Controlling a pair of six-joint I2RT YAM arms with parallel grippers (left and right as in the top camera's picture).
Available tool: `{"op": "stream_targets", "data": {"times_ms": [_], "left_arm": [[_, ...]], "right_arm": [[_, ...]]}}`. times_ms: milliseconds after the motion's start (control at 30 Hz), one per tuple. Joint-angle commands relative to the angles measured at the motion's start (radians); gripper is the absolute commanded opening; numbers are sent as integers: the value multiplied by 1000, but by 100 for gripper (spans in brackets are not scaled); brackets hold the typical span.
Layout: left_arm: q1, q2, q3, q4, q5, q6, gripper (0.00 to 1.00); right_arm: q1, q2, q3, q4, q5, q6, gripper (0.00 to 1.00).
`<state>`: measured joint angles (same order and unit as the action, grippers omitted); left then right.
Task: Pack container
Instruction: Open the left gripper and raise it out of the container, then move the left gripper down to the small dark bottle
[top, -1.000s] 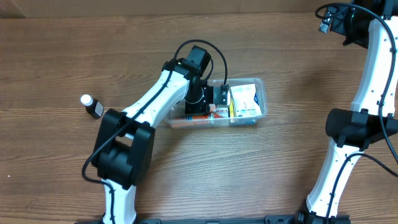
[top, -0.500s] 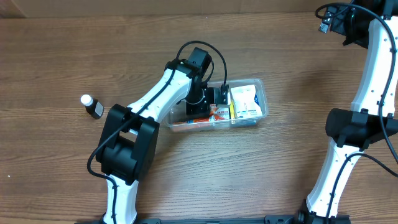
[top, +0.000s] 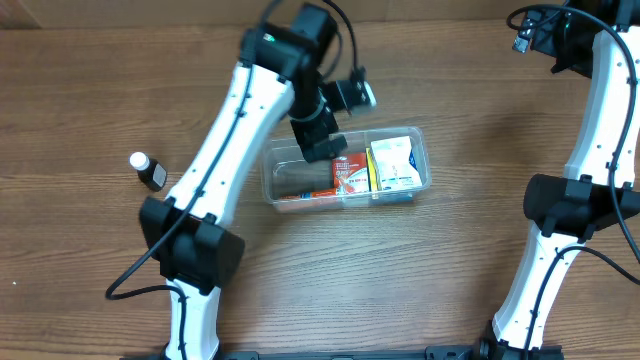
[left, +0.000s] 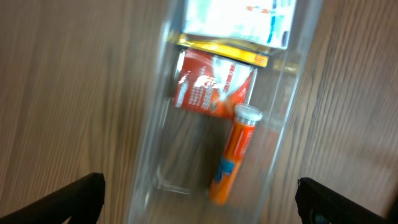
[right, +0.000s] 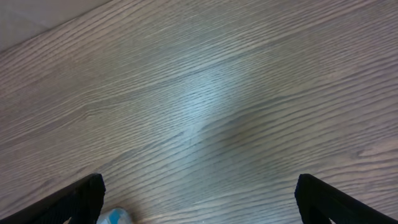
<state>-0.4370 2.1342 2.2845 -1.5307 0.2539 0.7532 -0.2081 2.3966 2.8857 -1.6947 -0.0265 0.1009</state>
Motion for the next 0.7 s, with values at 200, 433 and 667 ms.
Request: {"op": "stream_targets", "data": {"times_ms": [200,433,667], "left_arm": [[457,-38,163,-159,8,-417,100],[737,-156,140,-154,-38,-447,100],[811,-98,137,-140,140,-448,100]], "right_arm": [[1,-12,27,2,0,4,100],[1,-12,27,2,0,4,100],[1,-12,27,2,0,4,100]]}}
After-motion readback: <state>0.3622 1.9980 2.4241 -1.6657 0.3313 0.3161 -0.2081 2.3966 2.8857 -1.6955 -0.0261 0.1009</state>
